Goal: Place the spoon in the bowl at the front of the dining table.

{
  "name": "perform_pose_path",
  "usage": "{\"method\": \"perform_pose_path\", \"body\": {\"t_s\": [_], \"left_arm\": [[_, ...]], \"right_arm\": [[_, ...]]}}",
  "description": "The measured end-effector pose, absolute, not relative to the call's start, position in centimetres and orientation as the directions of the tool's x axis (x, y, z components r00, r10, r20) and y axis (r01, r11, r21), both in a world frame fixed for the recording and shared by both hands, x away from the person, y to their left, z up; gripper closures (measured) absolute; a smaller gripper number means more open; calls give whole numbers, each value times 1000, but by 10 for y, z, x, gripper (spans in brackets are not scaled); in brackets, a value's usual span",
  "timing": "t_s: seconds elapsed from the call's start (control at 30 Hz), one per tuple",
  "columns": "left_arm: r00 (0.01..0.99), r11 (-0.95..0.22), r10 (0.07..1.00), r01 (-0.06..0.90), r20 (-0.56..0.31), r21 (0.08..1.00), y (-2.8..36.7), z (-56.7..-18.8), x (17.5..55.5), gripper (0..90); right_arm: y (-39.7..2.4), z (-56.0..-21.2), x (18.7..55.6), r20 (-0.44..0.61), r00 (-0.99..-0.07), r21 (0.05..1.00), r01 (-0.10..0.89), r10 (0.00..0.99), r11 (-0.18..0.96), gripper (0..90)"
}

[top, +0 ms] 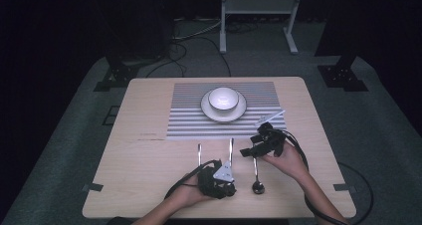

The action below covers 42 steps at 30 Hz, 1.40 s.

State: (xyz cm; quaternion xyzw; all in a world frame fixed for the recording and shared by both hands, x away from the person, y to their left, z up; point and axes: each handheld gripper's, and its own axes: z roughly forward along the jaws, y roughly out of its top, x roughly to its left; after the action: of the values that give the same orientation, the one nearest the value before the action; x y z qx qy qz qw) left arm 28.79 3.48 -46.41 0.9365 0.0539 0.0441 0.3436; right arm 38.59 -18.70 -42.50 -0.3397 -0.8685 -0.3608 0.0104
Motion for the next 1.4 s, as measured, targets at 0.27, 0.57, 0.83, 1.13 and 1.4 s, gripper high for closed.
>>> {"method": "perform_pose_path", "body": {"t_s": [0.27, 0.57, 0.83, 1.13, 1.4], "left_arm": [[990, -757, 135, 75, 44, 649, 35, -464, 287, 643], [990, -756, 135, 74, 44, 650, 34, -464, 287, 643], [990, -755, 138, 77, 43, 651, 34, -464, 287, 642], [990, -757, 135, 73, 46, 649, 34, -464, 287, 642], [989, -756, 138, 73, 48, 651, 34, -465, 286, 642]], "right_arm": [[-171, -425, 394, 269, -781, 608, 592, 564, 529, 188], [-160, -429, 400, 284, -786, 601, 592, 549, 537, 195], [-151, -431, 404, 290, -789, 592, 592, 542, 547, 204], [-145, -435, 407, 290, -786, 577, 599, 546, 555, 229], [-142, -434, 409, 282, -789, 573, 595, 546, 563, 325]]}}
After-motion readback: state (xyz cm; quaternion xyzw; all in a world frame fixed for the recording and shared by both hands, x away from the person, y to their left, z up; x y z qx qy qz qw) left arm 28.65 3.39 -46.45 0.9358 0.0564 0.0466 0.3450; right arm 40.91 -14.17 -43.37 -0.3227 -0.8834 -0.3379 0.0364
